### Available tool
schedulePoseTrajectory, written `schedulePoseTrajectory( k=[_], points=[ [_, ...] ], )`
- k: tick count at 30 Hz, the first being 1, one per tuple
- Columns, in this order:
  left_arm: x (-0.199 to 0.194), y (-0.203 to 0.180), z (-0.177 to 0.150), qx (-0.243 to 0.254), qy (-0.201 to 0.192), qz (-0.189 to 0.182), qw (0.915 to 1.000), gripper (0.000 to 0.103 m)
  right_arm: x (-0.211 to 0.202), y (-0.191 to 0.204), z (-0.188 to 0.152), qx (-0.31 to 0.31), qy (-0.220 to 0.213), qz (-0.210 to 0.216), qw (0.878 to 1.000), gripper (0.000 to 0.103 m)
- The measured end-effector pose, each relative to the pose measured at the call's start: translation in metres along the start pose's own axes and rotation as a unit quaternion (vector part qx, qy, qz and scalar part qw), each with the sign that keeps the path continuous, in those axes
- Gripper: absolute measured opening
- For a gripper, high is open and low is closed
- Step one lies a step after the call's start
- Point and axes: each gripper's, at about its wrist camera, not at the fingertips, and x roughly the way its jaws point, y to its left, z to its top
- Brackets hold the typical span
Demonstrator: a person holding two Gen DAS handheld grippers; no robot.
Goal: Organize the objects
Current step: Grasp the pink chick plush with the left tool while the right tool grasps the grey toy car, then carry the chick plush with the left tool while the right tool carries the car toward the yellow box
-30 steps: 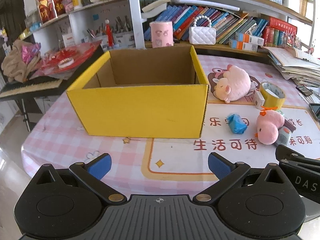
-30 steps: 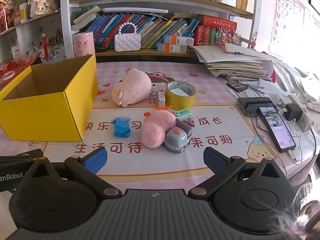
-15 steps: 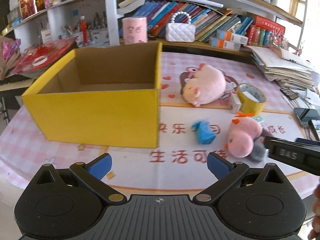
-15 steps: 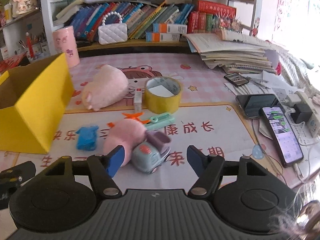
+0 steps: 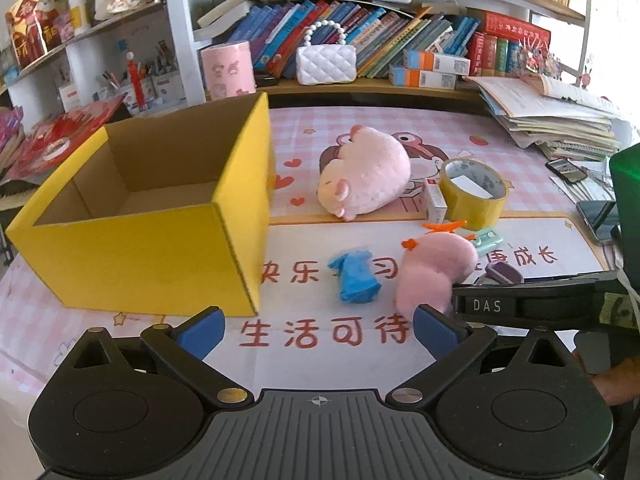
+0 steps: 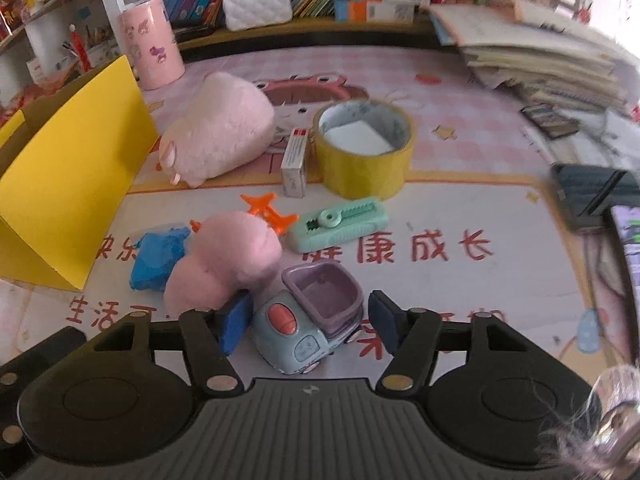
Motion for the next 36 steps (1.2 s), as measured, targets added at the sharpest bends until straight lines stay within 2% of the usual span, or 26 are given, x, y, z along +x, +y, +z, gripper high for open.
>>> schedulePoseTrajectory(
  k=[4,6,9,13,18,21,23,24,27,32,36],
  points=[
    [0.008,-0.014,0.007,0.005,0.005,-0.009,0.9999,0.097,-0.005,-0.013,0.004,0.000,-0.010,0.019,1.000,0.059],
    [0.013,-0.024,0.012,0.011,0.003,-0.018,0.9998,0.097,-0.015,-0.022,0.010,0.005,-0.036,0.017,0.999,0.059],
    [0.024,-0.041,0.019,0.024,0.001,-0.039,0.9990,0.094,-0.032,-0.039,0.019,0.007,-0.082,-0.011,0.997,0.059],
    [0.045,-0.064,0.027,0.035,0.016,-0.062,0.9973,0.085,-0.046,-0.062,0.025,0.016,-0.108,-0.038,0.993,0.059],
    [0.070,-0.089,0.033,0.063,0.032,-0.067,0.9953,0.074,-0.053,-0.083,0.025,0.014,-0.115,-0.040,0.992,0.059],
    [0.083,-0.101,0.031,0.081,0.053,-0.069,0.9929,0.064,-0.057,-0.086,0.020,0.010,-0.115,-0.037,0.993,0.059],
    [0.089,-0.104,0.028,0.082,0.068,-0.073,0.9916,0.053,-0.059,-0.087,0.017,0.008,-0.115,-0.035,0.993,0.059],
    [0.090,-0.103,0.026,0.080,0.069,-0.074,0.9916,0.053,-0.060,-0.087,0.016,0.007,-0.116,-0.034,0.993,0.059],
    [0.079,-0.095,0.026,0.064,0.058,-0.085,0.9927,0.051,-0.064,-0.085,0.014,0.006,-0.121,-0.035,0.992,0.059],
    [0.037,-0.071,0.032,0.027,-0.002,-0.108,0.9938,0.051,-0.069,-0.071,0.013,0.006,-0.128,-0.034,0.991,0.059],
    [0.005,-0.044,0.028,0.025,-0.045,-0.098,0.9939,0.051,-0.075,-0.046,0.011,0.003,-0.135,-0.026,0.991,0.059]
  ],
)
